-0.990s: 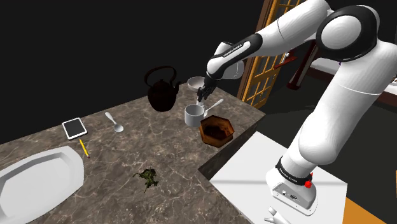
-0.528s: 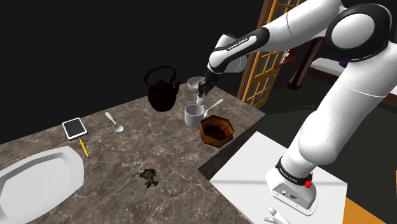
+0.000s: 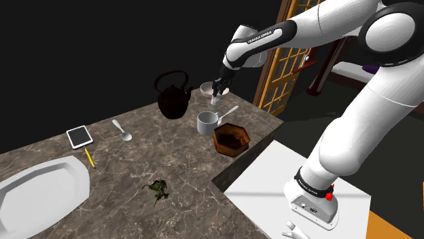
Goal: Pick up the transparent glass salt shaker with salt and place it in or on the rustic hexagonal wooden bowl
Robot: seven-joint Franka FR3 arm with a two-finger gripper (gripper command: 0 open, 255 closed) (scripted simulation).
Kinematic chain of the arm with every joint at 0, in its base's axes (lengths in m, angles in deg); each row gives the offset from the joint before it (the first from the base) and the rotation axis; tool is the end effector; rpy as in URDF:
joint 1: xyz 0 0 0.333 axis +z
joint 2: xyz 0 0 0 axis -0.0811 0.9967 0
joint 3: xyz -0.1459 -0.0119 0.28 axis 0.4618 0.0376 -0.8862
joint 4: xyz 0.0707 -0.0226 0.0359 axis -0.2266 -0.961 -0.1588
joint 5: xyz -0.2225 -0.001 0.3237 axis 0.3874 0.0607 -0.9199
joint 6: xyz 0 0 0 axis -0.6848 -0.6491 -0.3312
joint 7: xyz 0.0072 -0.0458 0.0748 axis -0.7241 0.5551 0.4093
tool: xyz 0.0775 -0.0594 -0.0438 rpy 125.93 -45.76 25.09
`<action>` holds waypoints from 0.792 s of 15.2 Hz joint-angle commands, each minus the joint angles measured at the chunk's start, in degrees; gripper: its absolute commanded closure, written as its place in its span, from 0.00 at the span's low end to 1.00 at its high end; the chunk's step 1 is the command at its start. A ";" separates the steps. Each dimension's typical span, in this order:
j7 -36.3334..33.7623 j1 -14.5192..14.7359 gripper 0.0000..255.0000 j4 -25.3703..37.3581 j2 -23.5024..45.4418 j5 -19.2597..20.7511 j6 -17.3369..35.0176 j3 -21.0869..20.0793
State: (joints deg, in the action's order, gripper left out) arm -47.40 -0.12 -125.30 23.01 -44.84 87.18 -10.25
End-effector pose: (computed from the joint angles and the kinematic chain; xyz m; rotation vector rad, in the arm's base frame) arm 0.5251 -0.0483 0.4133 -2.9974 0.0180 -0.3709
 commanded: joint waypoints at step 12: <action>-2.86 -0.31 1.00 5.98 -4.02 2.52 -9.77 -0.28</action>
State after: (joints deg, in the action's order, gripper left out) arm -49.98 -0.43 -119.65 19.44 -42.53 78.19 -10.46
